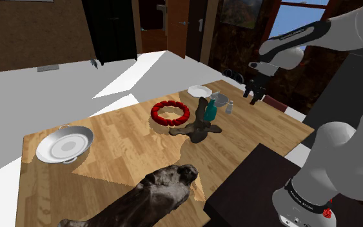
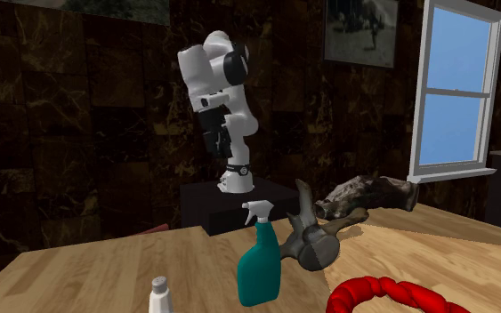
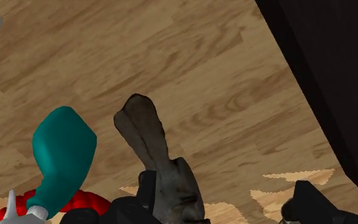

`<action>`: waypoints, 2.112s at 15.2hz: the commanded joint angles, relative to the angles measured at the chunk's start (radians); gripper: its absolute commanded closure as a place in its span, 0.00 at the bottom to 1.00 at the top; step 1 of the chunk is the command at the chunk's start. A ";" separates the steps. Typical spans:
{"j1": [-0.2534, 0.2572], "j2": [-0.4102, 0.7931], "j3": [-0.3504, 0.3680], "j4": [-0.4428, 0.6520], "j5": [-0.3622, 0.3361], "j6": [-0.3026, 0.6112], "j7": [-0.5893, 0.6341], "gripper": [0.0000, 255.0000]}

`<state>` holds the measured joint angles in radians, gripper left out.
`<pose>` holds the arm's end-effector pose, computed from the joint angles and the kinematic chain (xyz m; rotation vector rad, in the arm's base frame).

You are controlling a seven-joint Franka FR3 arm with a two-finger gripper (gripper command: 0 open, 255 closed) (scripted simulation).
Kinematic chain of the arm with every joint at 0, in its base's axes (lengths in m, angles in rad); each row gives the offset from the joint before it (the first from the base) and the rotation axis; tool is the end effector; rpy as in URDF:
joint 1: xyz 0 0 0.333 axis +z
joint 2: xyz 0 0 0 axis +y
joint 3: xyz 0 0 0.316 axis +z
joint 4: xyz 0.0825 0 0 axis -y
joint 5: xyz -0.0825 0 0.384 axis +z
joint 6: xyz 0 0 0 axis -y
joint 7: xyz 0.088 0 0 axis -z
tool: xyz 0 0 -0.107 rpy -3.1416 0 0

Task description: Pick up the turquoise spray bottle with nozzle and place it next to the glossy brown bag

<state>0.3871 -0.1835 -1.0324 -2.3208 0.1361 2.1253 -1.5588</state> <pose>0.3888 -0.2883 0.3724 -2.6516 -1.2017 -0.2801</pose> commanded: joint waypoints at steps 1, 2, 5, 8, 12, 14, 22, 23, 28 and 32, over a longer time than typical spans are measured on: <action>0.085 0.186 -0.107 0.071 0.211 -0.013 -0.222 0.00; 0.082 0.301 -0.123 0.114 0.335 -0.049 -0.340 0.00; -0.081 0.529 -0.003 0.244 0.552 -0.146 -0.558 0.00; -0.224 0.675 0.116 0.377 0.659 -0.215 -0.680 0.00; -0.365 0.844 0.234 0.570 0.749 -0.296 -0.785 0.00; -0.425 0.923 0.285 0.677 0.780 -0.333 -0.820 0.00; -0.582 1.175 0.420 1.053 0.841 -0.439 -0.870 0.00; -0.577 1.177 0.422 1.047 0.844 -0.430 -0.872 0.00; -0.555 1.196 0.438 1.014 0.864 -0.381 -0.885 0.00; -0.555 1.196 0.438 1.014 0.864 -0.381 -0.885 0.00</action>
<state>-0.1675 1.0120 -0.5952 -1.3073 0.9998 1.7436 -2.4437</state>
